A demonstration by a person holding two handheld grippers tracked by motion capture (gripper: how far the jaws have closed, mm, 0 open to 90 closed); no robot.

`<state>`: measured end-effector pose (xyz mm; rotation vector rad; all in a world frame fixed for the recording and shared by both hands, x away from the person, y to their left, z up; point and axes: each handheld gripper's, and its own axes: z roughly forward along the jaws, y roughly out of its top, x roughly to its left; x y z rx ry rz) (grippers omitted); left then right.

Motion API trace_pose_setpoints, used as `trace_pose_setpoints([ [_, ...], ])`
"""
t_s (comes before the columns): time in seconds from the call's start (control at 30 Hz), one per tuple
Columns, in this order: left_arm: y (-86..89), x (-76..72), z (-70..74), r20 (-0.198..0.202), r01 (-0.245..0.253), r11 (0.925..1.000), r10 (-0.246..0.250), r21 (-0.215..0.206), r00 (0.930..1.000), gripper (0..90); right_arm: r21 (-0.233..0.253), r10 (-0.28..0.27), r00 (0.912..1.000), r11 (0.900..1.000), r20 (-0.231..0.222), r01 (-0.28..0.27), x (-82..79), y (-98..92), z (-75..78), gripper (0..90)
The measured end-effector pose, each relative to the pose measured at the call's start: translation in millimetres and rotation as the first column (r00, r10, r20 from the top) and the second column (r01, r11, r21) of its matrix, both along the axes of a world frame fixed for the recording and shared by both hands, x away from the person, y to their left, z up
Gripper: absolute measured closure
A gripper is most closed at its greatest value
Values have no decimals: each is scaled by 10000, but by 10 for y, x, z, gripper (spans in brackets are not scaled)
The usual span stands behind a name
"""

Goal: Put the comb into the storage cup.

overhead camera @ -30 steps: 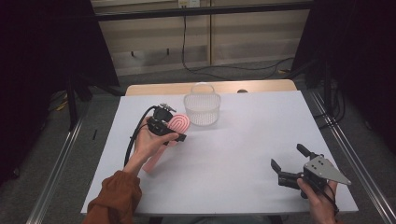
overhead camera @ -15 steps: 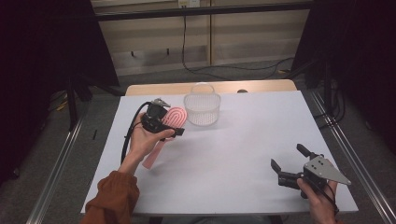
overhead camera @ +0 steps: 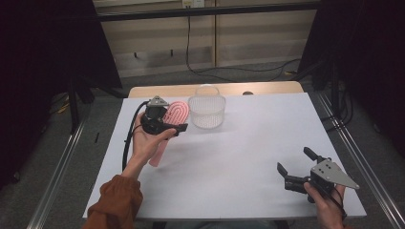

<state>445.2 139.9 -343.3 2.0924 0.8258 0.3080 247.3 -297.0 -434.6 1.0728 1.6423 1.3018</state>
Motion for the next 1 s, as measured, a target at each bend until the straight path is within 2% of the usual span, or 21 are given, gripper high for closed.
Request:
trace_pose_setpoints([
  [0.1, 17, -19, 23, 275, 15, 9994, -6, -347, 9996, 212, 10, 0, 10000, 10000, 21, 0, -1, 2, 0, 0],
  [0.3, 50, -41, 62, 701, 84, 9972, -32, -743, 9975, 211, 12, -6, 10000, 10000, -7, 6, -1, 3, 1, 0],
  [0.37, 63, -48, 80, 985, 111, 9965, -29, -834, 9951, 212, 18, -7, 10000, 10000, 3, 7, -1, 4, 0, 0],
  [0.53, 74, -68, 105, 1350, 349, 9921, -185, -1202, 9907, 211, -6, -1, 10000, 10000, 5, 1, 1, 2, 0, 0],
  [0.7, 77, -79, 120, 1656, 488, 9893, -256, -1378, 9859, 211, 0, -3, 10000, 10000, 19, 3, 1, 0, 1, 0],
  [0.8, 84, -87, 128, 1765, 501, 9849, -203, -1659, 9841, 211, -6, -1, 10000, 10000, 19, 1, 1, 0, 1, 0],
  [1.0, 90, -108, 151, 2245, 590, 9769, -116, -2054, 9744, 211, 4, -6, 10000, 10000, 16, 6, -1, 0, 2, 0],
])
